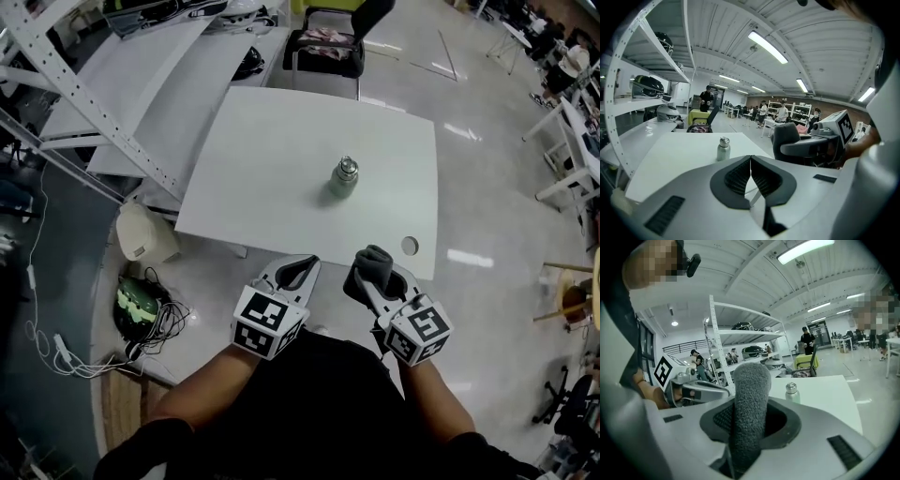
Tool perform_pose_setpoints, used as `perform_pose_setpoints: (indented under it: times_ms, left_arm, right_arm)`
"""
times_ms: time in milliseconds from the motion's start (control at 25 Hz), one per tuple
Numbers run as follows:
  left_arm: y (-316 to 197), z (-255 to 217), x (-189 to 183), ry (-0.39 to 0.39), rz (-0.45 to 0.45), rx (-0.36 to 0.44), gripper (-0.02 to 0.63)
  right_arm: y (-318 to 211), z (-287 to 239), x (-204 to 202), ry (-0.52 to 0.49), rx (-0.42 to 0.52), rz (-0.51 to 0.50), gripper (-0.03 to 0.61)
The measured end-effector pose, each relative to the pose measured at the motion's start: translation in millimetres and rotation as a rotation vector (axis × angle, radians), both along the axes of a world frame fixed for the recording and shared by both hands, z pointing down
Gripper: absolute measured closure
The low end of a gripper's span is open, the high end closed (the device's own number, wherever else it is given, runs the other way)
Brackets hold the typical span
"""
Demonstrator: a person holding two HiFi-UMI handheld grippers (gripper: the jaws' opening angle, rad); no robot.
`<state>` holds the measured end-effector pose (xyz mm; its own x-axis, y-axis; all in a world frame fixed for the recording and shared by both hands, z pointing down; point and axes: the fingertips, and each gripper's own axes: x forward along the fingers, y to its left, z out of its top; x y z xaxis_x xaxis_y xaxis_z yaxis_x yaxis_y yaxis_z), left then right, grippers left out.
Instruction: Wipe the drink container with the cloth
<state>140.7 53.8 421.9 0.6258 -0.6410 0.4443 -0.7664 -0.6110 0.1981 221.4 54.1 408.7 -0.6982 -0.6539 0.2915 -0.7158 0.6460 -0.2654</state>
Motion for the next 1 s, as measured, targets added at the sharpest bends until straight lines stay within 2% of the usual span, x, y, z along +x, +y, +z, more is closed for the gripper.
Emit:
perform_pose_setpoints:
  times_ms: [200, 360, 560, 1000]
  left_arm:
    - [41.1, -2.1, 5.8, -0.012, -0.022, -0.010, 0.597]
    - [54.7, -6.2, -6.8, 0.034, -0.070, -0.046, 0.597]
    - [62.3, -16.8, -22.7, 0.036, -0.087, -0.028, 0.597]
    - [70.3, -29.6, -58.3, 0.021, -0.016, 0.007, 0.597]
  right_arm:
    - [34.6, -5.3, 7.7, -0.104, -0.019, -0.033, 0.462]
    - [49.3, -7.9, 5.4, -0.130, -0.021, -0.056, 0.463]
    - [59.6, -15.9, -7.3, -0.114, -0.006, -0.060, 0.463]
    - [73.8, -29.6, -49.9, -0.057, 0.021, 0.009, 0.463]
